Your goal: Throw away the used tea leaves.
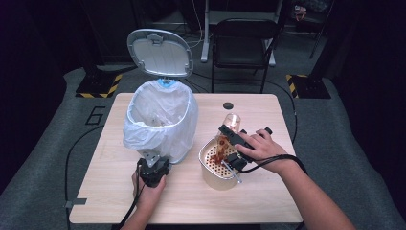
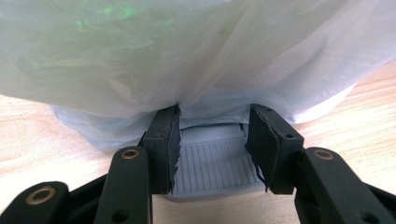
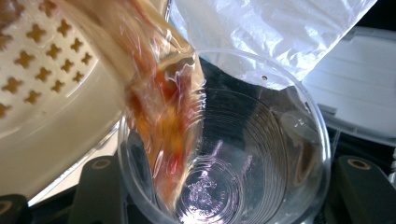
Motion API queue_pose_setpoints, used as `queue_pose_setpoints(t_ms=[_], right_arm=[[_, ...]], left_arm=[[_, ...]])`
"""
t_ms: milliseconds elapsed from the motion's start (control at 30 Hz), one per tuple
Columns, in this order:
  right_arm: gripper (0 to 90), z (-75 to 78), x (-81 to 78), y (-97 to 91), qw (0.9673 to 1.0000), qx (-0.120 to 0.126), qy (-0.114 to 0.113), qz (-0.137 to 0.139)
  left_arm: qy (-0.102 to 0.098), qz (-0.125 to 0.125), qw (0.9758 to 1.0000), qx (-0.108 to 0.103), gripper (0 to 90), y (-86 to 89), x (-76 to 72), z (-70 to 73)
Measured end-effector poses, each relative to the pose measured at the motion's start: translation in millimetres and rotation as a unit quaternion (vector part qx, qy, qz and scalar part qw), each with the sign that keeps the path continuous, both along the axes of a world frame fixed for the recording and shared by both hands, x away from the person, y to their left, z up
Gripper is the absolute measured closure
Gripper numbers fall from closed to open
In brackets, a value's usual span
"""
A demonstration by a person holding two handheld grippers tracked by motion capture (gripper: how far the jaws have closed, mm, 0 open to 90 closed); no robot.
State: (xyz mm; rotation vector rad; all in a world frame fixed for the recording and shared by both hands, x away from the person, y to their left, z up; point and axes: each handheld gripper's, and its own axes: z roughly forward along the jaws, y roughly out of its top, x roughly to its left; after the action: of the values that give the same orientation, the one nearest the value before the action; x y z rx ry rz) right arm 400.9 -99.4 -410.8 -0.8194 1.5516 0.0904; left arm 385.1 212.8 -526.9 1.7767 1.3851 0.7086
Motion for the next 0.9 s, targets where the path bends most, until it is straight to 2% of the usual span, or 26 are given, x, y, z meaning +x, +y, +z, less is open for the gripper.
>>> queue_pose_setpoints(t_ms=[67, 100, 133, 167, 200, 233, 267, 300, 333, 367, 400, 433, 467, 500, 600, 633, 667, 867, 900], right_arm=[[37.7, 0.1, -2.1, 0.1, 0.9997, -0.011, -0.020, 0.010], [37.7, -0.9, -3.2, -0.5, 0.9994, -0.028, -0.019, 0.003], [37.7, -2.8, -4.2, -0.4, 0.9987, -0.036, -0.032, 0.014], [37.6, -4.7, -5.7, -0.8, 0.9985, -0.040, -0.035, 0.013], [37.6, -16.4, -7.5, -4.4, 0.9992, 0.023, -0.029, 0.012], [37.6, -16.4, -7.5, -4.4, 0.9992, 0.023, -0.029, 0.012], [37.5, -9.9, -9.0, -1.1, 0.9945, -0.056, -0.079, 0.040], [37.5, -9.9, -9.0, -1.1, 0.9945, -0.056, -0.079, 0.040], [37.3, -13.3, -8.4, -2.3, 0.9952, -0.036, -0.077, 0.049], [37.3, -9.2, -10.9, -2.5, 0.9914, -0.077, -0.095, 0.045], [37.3, -9.0, -11.4, -2.6, 0.9911, -0.081, -0.095, 0.046], [37.2, -12.1, -12.5, -3.4, 0.9931, -0.057, -0.093, 0.043], [37.2, -8.9, -12.7, -2.1, 0.9905, -0.078, -0.100, 0.052], [37.1, -9.2, -12.7, -2.2, 0.9898, -0.085, -0.101, 0.053], [37.0, -7.4, -12.6, -1.2, 0.9902, -0.084, -0.098, 0.053], [37.0, -10.1, -12.6, -2.3, 0.9928, -0.060, -0.093, 0.047], [37.0, -6.1, -12.2, -0.5, 0.9897, -0.085, -0.101, 0.054], [36.9, -5.9, -11.6, -0.7, 0.9894, -0.086, -0.103, 0.054], [36.9, -9.2, -11.4, -2.1, 0.9923, -0.064, -0.095, 0.046]], left_arm=[[0.002, -0.003, 1.0000, 0.003, 54.0, 0.5, -0.1, 0.3], [0.003, -0.002, 1.0000, 0.003, 54.0, 0.5, -0.3, 0.4], [0.001, -0.001, 1.0000, 0.004, 54.0, 0.3, -0.1, 0.2], [0.002, -0.002, 1.0000, 0.004, 54.0, 0.5, -0.1, 0.3], [0.002, -0.002, 1.0000, 0.003, 54.0, 0.4, -0.2, 0.3], [0.001, -0.001, 1.0000, 0.003, 54.0, 0.4, -0.1, 0.2], [0.000, 0.000, 1.0000, 0.003, 54.0, 0.3, -0.1, 0.1], [0.001, -0.001, 1.0000, 0.004, 54.0, 0.5, -0.1, 0.2], [0.003, -0.001, 1.0000, 0.003, 54.0, 0.4, -0.2, 0.3], [0.002, -0.002, 1.0000, 0.004, 54.0, 0.5, -0.1, 0.3], [0.002, -0.001, 1.0000, 0.004, 54.0, 0.3, -0.2, 0.1], [-0.003, 0.002, 1.0000, -0.005, 54.0, -0.7, 0.0, -0.2], [0.000, -0.001, 1.0000, 0.004, 54.0, 0.3, 0.0, 0.1], [0.002, -0.001, 1.0000, 0.004, 54.0, 0.5, -0.1, 0.3], [-0.001, -0.001, 1.0000, 0.006, 54.0, 0.6, 0.1, 0.1], [-0.001, -0.001, 1.0000, 0.007, 54.0, 0.6, 0.1, 0.2], [0.000, -0.001, 1.0000, 0.006, 54.0, 0.7, 0.0, 0.3], [-0.001, 0.000, 1.0000, 0.006, 54.0, 0.5, 0.1, 0.1], [0.001, -0.002, 1.0000, 0.005, 54.0, 0.6, -0.1, 0.3]])
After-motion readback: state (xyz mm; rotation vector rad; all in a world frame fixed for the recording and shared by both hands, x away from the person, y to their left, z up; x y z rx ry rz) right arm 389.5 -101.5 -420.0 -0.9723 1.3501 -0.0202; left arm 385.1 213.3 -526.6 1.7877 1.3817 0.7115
